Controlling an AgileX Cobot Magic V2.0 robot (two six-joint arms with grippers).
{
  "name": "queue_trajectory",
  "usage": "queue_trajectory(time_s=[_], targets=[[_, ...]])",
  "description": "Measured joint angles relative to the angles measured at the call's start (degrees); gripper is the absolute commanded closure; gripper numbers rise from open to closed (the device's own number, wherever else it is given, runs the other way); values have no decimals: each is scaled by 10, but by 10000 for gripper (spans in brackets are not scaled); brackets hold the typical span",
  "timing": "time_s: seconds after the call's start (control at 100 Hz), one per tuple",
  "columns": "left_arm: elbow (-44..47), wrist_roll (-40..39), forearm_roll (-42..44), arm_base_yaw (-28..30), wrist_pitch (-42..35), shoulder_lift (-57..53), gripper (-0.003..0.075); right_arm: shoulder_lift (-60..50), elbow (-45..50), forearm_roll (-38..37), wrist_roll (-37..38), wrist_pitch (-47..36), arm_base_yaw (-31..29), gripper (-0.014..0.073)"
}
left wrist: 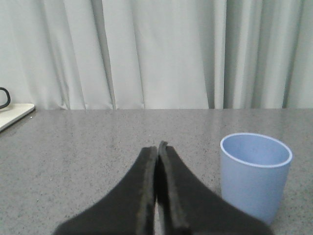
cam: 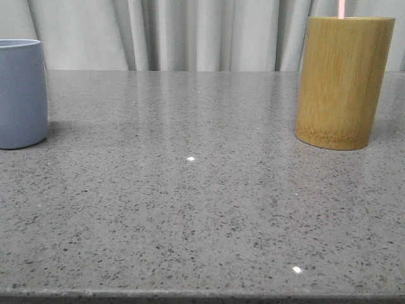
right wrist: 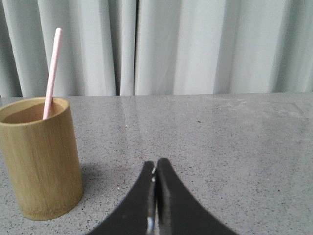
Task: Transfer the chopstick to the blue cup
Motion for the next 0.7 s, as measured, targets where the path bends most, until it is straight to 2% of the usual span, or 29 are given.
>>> queue_trajectory(time_s=[0.25, 0.32, 0.44, 0.45, 0.61, 0.7], targets=[[-129, 0, 0, 0, 50, 139, 735, 118, -113, 0, 0, 58, 0, 649], [-165, 0, 0, 0, 62, 181, 713, 153, -143, 0, 0, 72, 0, 622], [-219, 0, 0, 0, 67, 248, 608, 212, -190, 0, -8, 80, 0, 487], [-221, 0, 0, 0, 67, 251, 591, 215, -196, 0, -8, 80, 0, 453], [-269, 0, 0, 0, 73, 323, 405, 279, -247, 0, -14, 81, 0, 212], [-285, 0, 0, 0, 75, 350, 351, 306, -272, 0, -15, 81, 0, 146]])
